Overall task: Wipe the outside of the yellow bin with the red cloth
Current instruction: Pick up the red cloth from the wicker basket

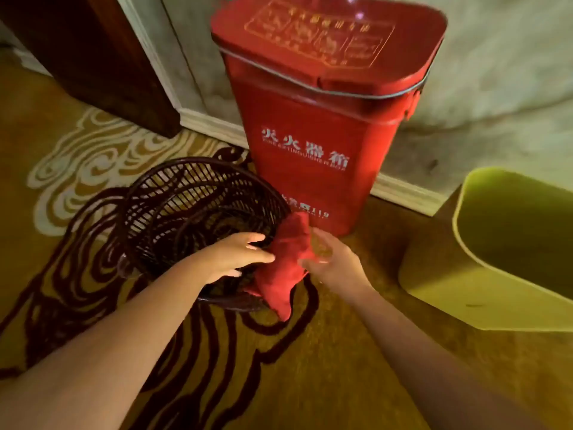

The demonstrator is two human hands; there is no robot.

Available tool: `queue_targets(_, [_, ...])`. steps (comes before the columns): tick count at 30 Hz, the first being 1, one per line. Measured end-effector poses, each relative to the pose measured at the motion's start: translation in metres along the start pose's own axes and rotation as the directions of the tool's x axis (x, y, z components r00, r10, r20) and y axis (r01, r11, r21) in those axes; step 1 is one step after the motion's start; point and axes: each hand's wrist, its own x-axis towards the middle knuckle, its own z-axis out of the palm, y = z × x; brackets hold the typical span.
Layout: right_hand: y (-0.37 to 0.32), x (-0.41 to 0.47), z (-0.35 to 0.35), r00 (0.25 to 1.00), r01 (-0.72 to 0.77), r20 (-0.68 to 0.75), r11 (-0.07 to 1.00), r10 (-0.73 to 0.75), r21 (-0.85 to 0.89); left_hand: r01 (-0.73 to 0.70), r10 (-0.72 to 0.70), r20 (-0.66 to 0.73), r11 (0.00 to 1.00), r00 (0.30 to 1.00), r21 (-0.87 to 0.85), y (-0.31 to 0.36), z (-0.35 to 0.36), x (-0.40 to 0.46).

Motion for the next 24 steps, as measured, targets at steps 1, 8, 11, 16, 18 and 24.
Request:
queue_targets(1, [0.013,0.008,0.014,1.000,0.016,-0.008,0.999,-0.016,0.051,-0.024,0.024,0.031,1.000,0.999,-0.006,-0.010,0.006,0.014])
queue_targets(8, [0.055,0.038,0.052,0.996,0.081,-0.068,0.926,-0.061,0.368,-0.217,0.221,0.092,0.975,0.971,-0.051,-0.047,0.008,0.063])
queue_targets(11, [0.047,0.036,0.051,0.992,0.083,-0.116,0.920,-0.042,0.382,-0.248,0.247,-0.013,0.968,0.969,-0.032,-0.041,0.010,0.058])
queue_targets(16, [0.038,0.020,0.048,0.970,0.151,-0.236,0.916,-0.064,0.371,-0.325,0.319,-0.122,0.945,0.940,-0.030,-0.034,0.011,0.034])
queue_targets(18, [0.035,0.016,0.038,0.966,0.208,-0.233,0.874,-0.113,0.439,-0.388,0.379,-0.120,0.919,0.918,-0.067,-0.028,0.009,0.026])
queue_targets(24, [0.036,-0.021,-0.032,0.834,0.408,-0.432,0.911,-0.344,0.064,-0.458,0.470,0.042,0.874,0.882,-0.160,0.010,0.039,0.008])
